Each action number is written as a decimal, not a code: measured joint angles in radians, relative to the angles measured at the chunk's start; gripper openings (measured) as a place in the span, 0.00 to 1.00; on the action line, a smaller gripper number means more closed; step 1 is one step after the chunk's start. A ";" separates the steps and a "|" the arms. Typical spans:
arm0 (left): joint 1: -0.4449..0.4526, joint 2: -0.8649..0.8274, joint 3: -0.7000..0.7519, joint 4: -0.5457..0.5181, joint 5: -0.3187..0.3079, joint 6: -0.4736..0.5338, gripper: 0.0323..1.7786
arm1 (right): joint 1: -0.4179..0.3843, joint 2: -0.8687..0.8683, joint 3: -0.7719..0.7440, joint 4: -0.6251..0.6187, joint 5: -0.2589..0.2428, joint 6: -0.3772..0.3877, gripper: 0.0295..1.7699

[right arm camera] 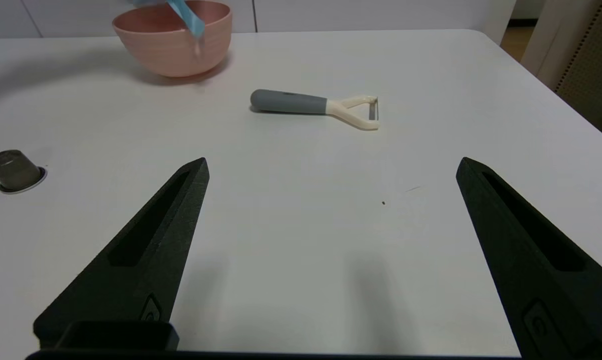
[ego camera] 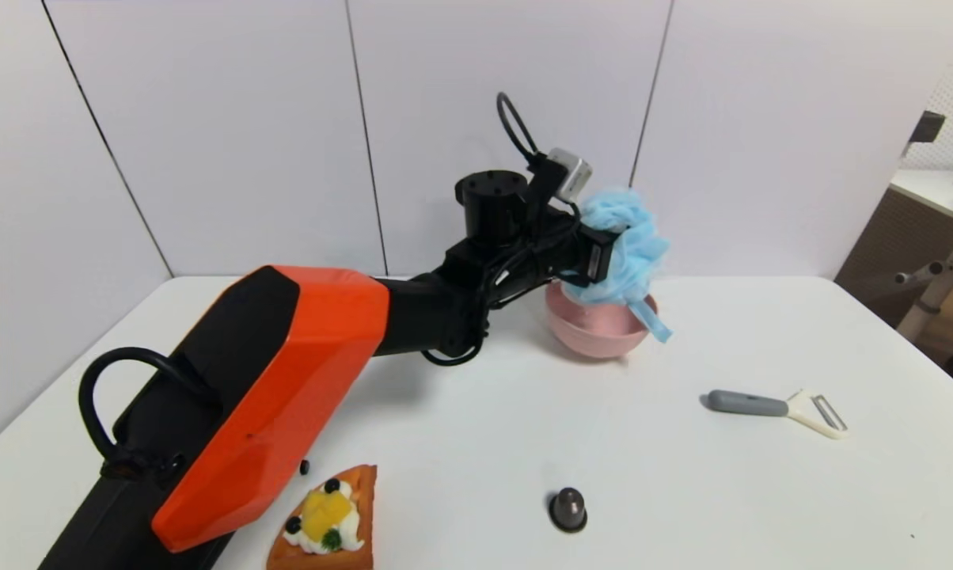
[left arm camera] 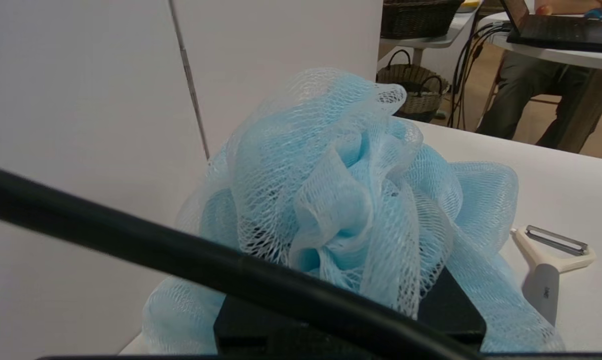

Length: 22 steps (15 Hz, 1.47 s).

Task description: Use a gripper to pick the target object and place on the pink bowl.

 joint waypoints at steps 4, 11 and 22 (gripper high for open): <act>-0.014 0.039 0.000 -0.016 0.001 -0.018 0.21 | 0.000 0.000 0.000 0.000 0.000 0.000 0.97; -0.015 0.060 -0.001 -0.029 -0.001 -0.017 0.24 | 0.000 0.000 0.000 0.000 0.000 0.000 0.97; -0.013 0.041 -0.001 -0.022 -0.001 -0.010 0.79 | 0.000 0.000 0.000 0.000 0.000 0.000 0.97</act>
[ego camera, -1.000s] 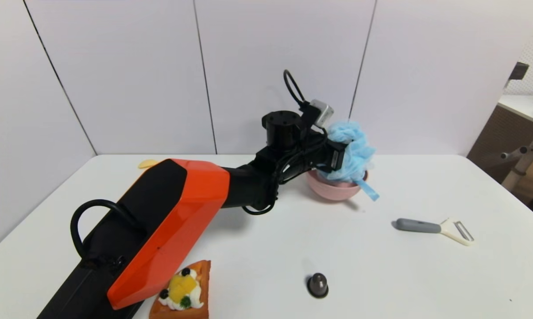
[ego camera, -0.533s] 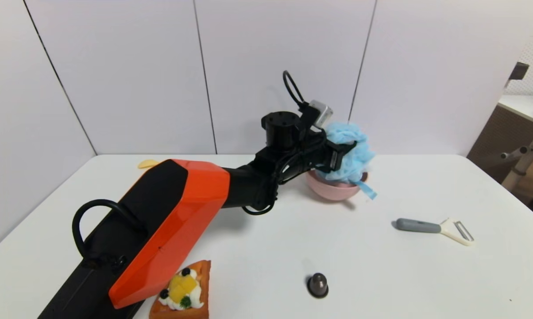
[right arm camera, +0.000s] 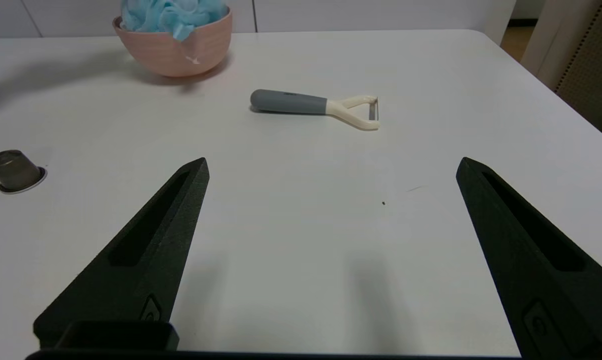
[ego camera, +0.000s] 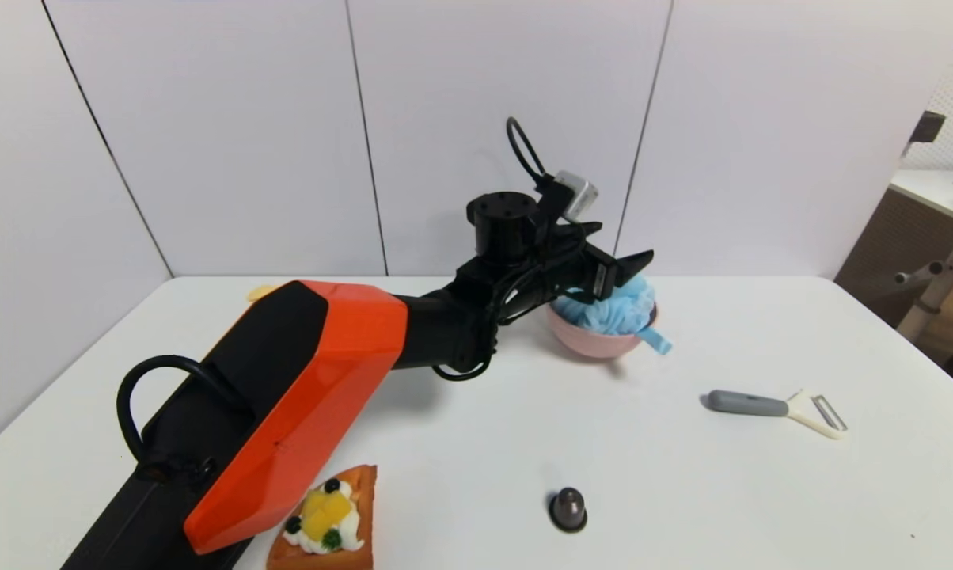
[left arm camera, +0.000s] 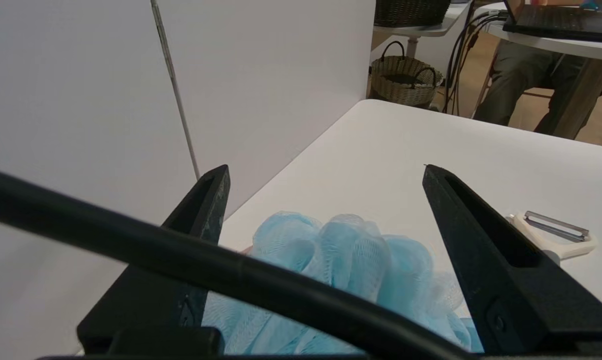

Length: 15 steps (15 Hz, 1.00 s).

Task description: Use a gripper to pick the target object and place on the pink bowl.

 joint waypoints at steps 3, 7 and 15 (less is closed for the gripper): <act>0.010 -0.023 0.001 0.018 -0.004 0.005 0.84 | 0.000 0.000 0.000 0.000 0.000 0.000 0.97; 0.038 -0.158 0.053 0.151 -0.005 0.057 0.89 | 0.000 0.000 0.000 0.000 0.000 0.000 0.97; 0.163 -0.838 0.655 0.555 0.006 0.146 0.93 | 0.000 0.000 0.000 0.000 0.000 0.000 0.97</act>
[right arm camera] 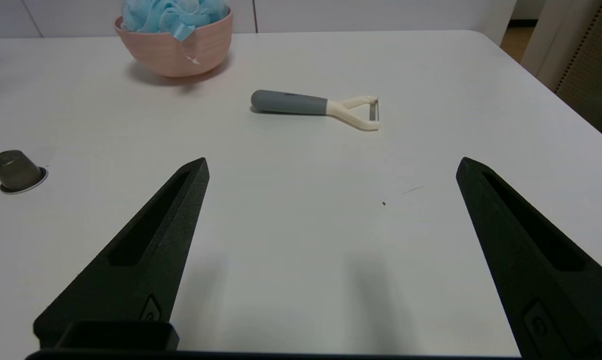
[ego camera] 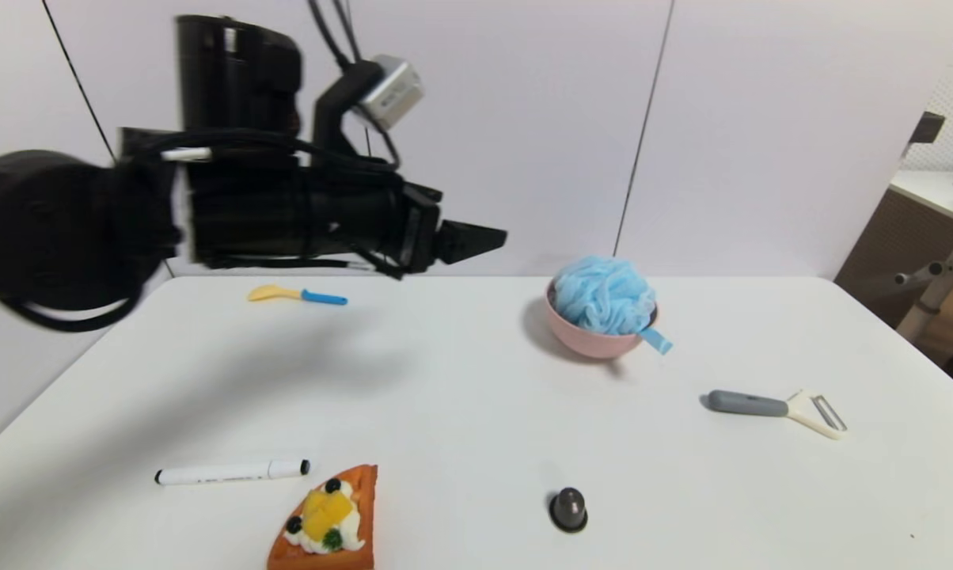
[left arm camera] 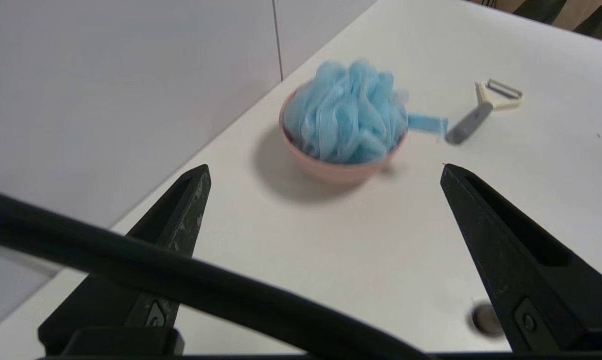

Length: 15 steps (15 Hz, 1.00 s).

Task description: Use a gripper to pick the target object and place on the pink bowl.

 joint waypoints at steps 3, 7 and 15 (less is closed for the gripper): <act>0.083 -0.289 0.281 0.051 0.003 0.002 0.94 | 0.000 0.000 0.000 0.000 0.000 0.000 0.97; 0.202 -0.664 0.625 0.070 0.003 -0.017 0.94 | 0.000 0.000 0.000 0.000 0.000 0.000 0.97; 0.474 -1.253 1.094 -0.089 0.004 -0.159 0.95 | 0.000 0.000 0.000 0.000 0.000 0.000 0.97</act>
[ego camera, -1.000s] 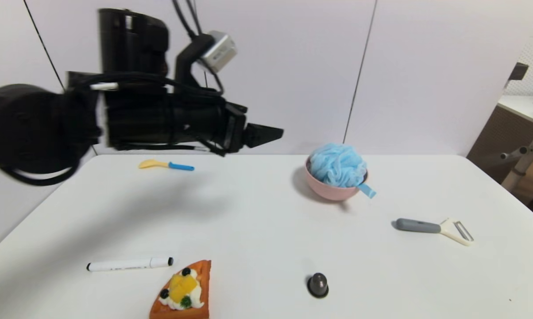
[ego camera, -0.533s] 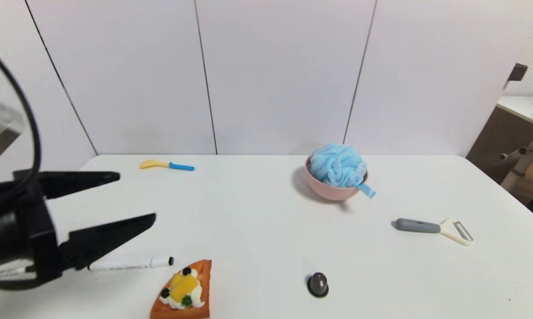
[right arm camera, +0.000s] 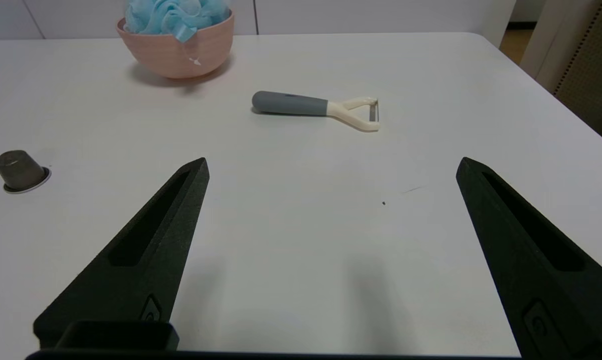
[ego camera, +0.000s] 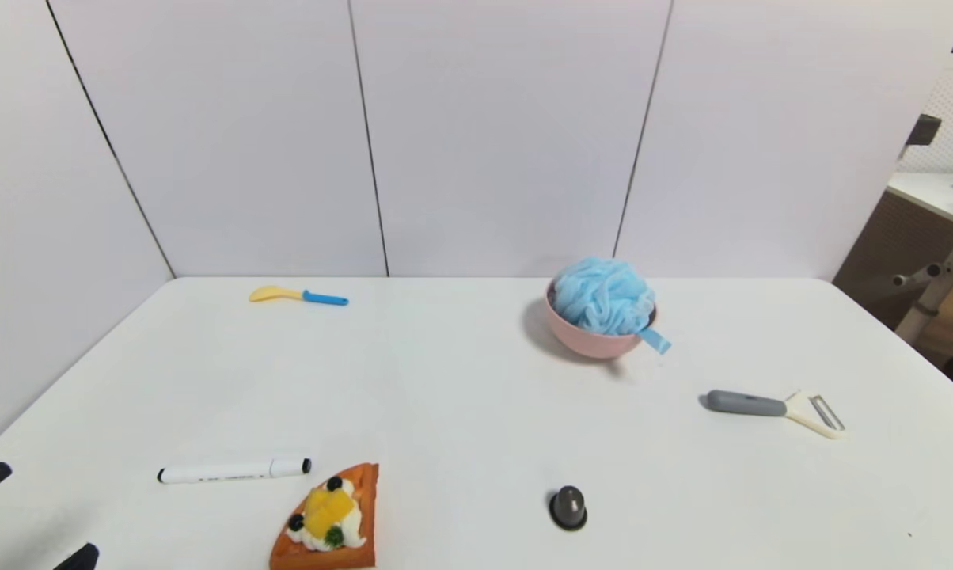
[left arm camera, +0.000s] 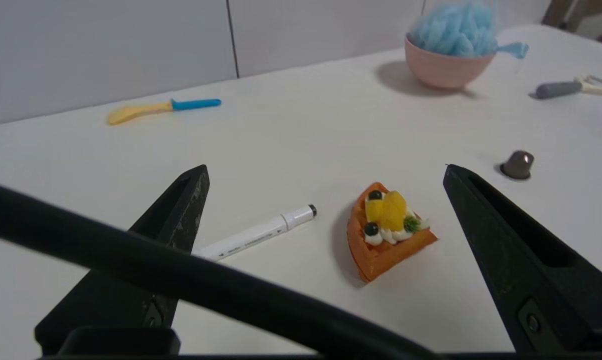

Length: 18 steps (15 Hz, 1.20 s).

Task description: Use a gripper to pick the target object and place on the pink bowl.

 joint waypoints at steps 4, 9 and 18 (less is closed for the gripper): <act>0.097 -0.129 0.117 -0.125 0.007 -0.012 0.95 | 0.000 0.000 0.000 0.000 0.000 0.000 0.97; 0.109 -0.228 0.199 -0.126 0.124 0.003 0.95 | 0.000 0.000 0.000 0.000 0.000 0.000 0.97; 0.081 -0.417 0.240 0.219 0.307 0.006 0.95 | 0.000 0.000 0.000 0.000 0.000 0.000 0.97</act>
